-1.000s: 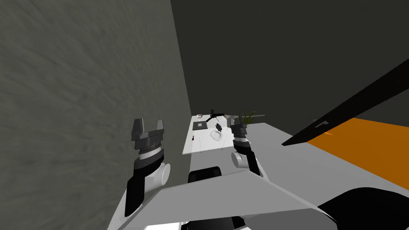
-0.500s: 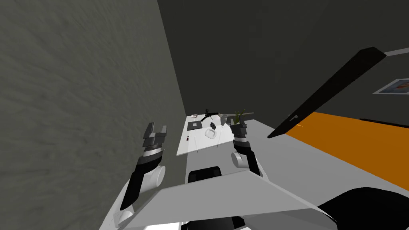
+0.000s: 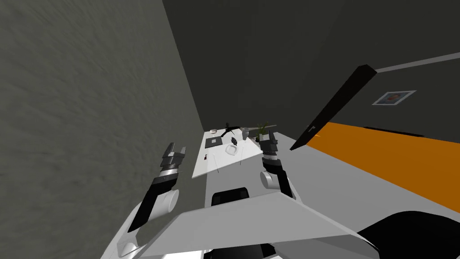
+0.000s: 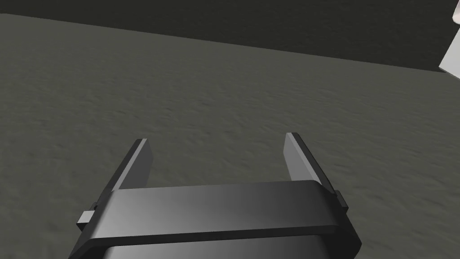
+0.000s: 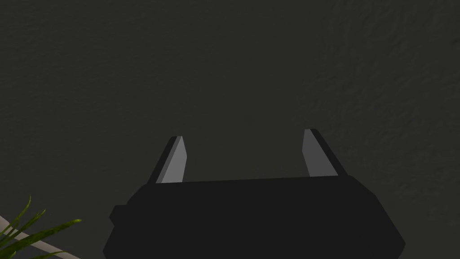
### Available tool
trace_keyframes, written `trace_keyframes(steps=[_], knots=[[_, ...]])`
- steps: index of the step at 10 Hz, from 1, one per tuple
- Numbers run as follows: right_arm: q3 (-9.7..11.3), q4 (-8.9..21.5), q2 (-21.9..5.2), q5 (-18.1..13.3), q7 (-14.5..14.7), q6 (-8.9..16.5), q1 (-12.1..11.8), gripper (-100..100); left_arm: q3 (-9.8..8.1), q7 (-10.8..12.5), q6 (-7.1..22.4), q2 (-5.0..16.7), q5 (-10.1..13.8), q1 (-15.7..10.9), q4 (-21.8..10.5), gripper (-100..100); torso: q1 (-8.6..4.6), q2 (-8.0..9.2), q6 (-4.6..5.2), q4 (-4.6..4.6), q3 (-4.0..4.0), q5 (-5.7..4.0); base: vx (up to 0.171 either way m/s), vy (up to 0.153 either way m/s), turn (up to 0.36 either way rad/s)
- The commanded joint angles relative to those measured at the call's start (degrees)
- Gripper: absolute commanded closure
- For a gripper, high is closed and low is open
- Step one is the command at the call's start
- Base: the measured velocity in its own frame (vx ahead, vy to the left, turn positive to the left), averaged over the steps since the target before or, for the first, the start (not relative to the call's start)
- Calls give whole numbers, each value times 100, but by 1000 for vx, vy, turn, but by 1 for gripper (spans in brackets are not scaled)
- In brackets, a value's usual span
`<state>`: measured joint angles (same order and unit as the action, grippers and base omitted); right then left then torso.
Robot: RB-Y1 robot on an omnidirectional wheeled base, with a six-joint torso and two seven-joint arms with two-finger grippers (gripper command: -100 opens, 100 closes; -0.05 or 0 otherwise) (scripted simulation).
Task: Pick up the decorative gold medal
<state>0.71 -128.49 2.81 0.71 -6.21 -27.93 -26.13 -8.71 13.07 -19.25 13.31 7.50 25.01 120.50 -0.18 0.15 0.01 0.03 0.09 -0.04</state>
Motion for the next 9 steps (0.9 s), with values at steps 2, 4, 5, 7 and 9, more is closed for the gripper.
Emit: trace_keyframes(steps=[2, 4, 5, 7, 9], knots=[[-1, 0, 0, 0, 0, 0, -1, 0, -250, 260, 376, 272, 187, -80, -410, -100, 4, -3, -3, 0, -2, 1, -19, -53, -166], [0, 0, 0, 0, 0, 0, 0, 0, -421, 440, 595, 451, 316, -110, -779, -100, -6, 1, 1, 0, 0, -1, -29, -78, -252], [-1, 0, 0, 0, 0, 0, -1, 0, -421, 440, 604, 451, 316, -110, -779, -100, -2, -1, -5, 0, 0, -1, -5, -30, 73], [0, 0, 0, 0, 0, 0, 0, 0, -597, 626, 839, 629, 449, -141, -1103, -100, 8, -5, 1, -1, -3, 2, -13, -42, -196], [0, 0, 0, 0, 0, 0, 0, 0, -779, 819, 1079, 804, 584, -174, -1441, -100, 4, -5, 0, -1, -3, 1, -9, -52, -188]])
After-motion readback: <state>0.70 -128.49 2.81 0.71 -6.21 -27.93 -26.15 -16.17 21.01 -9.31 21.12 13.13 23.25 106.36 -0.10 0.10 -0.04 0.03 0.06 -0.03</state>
